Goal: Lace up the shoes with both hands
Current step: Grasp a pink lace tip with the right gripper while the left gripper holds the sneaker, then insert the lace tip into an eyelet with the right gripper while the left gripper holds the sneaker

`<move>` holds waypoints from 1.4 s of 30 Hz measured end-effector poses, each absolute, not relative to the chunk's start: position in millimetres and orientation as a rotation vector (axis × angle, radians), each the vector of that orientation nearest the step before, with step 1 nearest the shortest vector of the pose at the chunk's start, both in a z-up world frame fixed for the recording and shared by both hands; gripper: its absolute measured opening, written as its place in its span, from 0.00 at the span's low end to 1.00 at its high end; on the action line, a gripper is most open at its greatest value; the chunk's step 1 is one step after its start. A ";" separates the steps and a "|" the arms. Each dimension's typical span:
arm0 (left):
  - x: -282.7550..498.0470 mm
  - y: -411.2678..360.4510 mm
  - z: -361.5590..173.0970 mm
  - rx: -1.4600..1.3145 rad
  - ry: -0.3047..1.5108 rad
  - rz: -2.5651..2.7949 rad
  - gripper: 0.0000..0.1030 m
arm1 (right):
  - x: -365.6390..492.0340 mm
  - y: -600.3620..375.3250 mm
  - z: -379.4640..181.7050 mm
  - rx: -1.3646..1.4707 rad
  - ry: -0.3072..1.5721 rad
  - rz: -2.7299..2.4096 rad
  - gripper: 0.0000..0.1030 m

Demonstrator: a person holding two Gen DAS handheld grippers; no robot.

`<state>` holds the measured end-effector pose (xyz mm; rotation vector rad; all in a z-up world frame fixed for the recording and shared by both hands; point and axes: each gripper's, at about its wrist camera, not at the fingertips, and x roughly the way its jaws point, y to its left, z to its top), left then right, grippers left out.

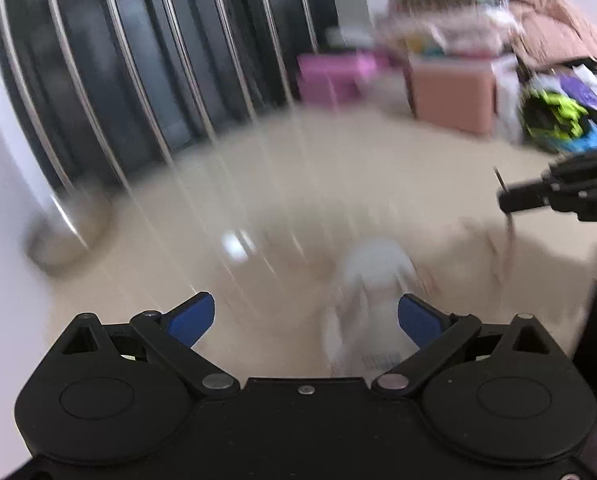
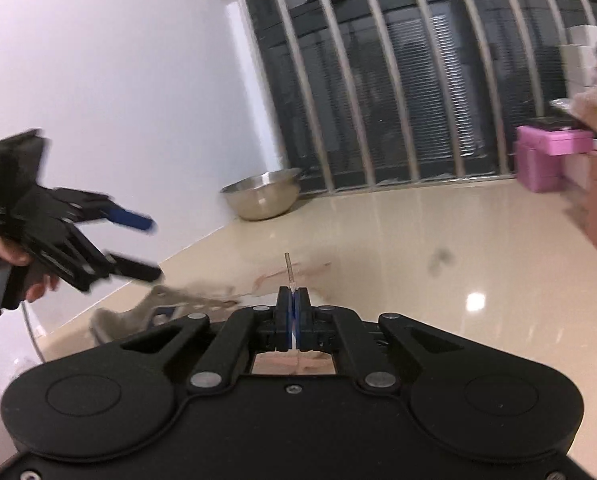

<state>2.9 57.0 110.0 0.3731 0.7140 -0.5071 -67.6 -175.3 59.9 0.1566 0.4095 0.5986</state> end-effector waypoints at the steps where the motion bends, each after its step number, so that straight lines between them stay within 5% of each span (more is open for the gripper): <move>1: 9.1 59.7 105.3 0.336 0.768 -0.500 0.96 | -66.7 -169.7 60.2 0.158 0.435 0.620 0.01; 8: 16.2 60.2 99.6 0.214 0.757 -0.516 0.96 | -60.9 -133.3 65.4 0.084 0.449 0.664 0.01; 9: 17.3 57.4 97.6 0.245 0.759 -0.496 0.73 | -57.7 -129.2 66.5 0.087 0.447 0.678 0.01; 11: 20.3 53.1 94.2 0.276 0.777 -0.494 0.51 | -47.9 -120.0 68.6 0.097 0.451 0.696 0.01; 13: 19.7 50.2 91.4 0.252 0.797 -0.580 0.18 | -37.7 -111.3 69.0 0.127 0.460 0.708 0.01; 17: 16.4 46.2 86.0 0.259 0.768 -0.568 0.14 | -19.8 -93.8 57.4 0.187 0.523 0.718 0.00; 28: 40.9 114.2 64.0 -0.318 0.838 -0.587 0.15 | -8.9 -70.0 22.0 0.158 0.635 0.714 0.00; 42: 50.7 123.7 58.6 -0.357 0.869 -0.629 0.20 | 43.9 -71.2 18.8 0.166 0.839 0.887 0.00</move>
